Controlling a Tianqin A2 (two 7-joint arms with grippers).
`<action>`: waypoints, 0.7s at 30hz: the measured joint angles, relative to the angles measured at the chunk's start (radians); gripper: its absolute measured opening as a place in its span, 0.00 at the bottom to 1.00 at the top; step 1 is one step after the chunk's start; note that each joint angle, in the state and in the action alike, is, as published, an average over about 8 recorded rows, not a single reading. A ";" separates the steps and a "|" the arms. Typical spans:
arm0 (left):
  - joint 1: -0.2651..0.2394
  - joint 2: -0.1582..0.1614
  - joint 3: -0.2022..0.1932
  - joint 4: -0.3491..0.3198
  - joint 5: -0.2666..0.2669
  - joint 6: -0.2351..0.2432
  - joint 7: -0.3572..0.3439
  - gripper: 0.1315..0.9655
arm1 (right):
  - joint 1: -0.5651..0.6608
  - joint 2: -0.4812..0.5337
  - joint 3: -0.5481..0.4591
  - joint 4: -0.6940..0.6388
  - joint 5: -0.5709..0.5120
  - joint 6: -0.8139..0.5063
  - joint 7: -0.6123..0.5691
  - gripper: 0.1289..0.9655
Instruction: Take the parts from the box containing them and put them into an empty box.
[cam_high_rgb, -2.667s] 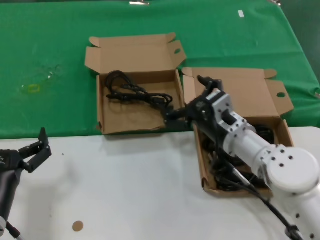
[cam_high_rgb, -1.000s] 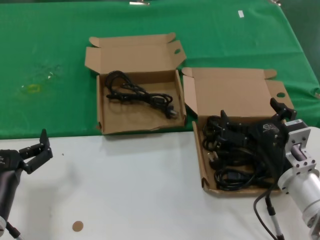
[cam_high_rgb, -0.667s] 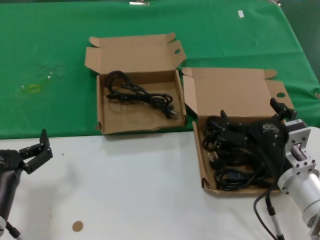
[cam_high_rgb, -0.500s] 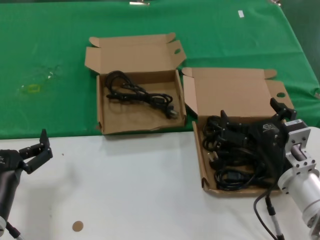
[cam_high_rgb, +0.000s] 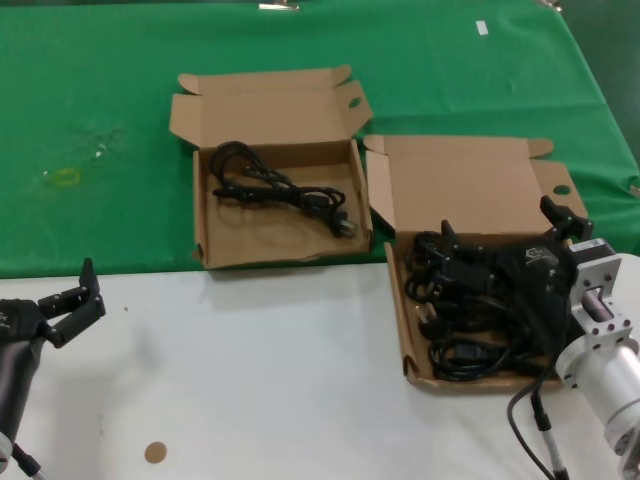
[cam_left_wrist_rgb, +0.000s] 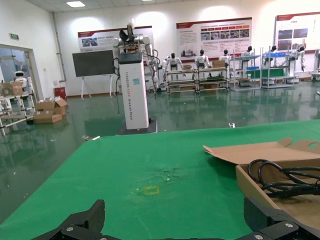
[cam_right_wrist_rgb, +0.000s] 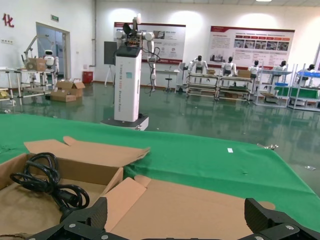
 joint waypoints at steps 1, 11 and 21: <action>0.000 0.000 0.000 0.000 0.000 0.000 0.000 1.00 | 0.000 0.000 0.000 0.000 0.000 0.000 0.000 1.00; 0.000 0.000 0.000 0.000 0.000 0.000 0.000 1.00 | 0.000 0.000 0.000 0.000 0.000 0.000 0.000 1.00; 0.000 0.000 0.000 0.000 0.000 0.000 0.000 1.00 | 0.000 0.000 0.000 0.000 0.000 0.000 0.000 1.00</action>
